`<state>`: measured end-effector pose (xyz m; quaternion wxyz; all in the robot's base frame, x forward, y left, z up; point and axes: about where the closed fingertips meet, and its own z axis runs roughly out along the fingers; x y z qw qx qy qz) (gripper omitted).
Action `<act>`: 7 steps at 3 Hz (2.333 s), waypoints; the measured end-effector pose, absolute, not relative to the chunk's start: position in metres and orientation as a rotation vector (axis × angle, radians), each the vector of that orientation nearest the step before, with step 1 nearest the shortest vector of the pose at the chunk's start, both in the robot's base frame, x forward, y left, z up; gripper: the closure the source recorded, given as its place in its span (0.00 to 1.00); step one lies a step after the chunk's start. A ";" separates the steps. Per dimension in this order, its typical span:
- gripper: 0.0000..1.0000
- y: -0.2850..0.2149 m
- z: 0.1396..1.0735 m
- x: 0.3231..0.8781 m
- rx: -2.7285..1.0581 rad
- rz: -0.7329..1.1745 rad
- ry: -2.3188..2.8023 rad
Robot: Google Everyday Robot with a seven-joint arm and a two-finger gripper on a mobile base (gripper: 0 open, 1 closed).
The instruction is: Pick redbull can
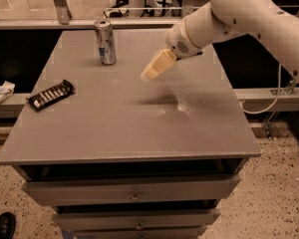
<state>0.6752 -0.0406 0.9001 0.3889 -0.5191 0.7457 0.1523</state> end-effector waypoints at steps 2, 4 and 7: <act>0.00 -0.033 0.900 0.676 -1.276 0.424 1.863; 0.00 0.029 0.909 0.759 -1.107 0.476 1.634; 0.00 0.104 0.899 0.801 -1.040 0.664 1.595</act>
Offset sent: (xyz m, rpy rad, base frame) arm 0.0017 0.0163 0.0023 0.1784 -0.0532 -0.0275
